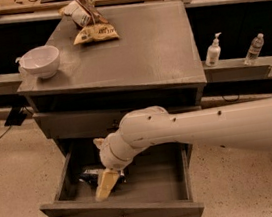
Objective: Pick blue chip bag from middle drawer and place on counter
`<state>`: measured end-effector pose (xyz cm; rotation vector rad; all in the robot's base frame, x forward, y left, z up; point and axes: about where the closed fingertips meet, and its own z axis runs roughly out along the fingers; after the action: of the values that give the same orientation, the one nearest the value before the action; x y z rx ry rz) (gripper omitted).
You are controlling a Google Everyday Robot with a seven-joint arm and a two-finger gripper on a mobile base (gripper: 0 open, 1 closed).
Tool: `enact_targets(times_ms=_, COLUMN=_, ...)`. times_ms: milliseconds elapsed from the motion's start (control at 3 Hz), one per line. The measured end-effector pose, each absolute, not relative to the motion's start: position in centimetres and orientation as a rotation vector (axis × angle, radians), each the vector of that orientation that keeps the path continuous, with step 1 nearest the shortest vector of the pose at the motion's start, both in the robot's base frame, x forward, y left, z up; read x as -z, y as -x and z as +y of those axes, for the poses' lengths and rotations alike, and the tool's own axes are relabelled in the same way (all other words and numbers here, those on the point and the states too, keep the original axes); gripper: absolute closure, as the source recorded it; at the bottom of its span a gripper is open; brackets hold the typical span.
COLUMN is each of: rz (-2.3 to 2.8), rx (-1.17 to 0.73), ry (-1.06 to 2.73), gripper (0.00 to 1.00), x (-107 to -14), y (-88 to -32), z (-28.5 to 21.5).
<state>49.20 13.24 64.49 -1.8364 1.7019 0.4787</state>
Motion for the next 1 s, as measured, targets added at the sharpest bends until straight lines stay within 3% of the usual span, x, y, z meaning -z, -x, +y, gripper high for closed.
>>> enact_targets(times_ms=1000, rz=1.633, rx=-0.443, ry=1.732, gripper=0.00, x=-57.3, y=-52.5, z=21.2)
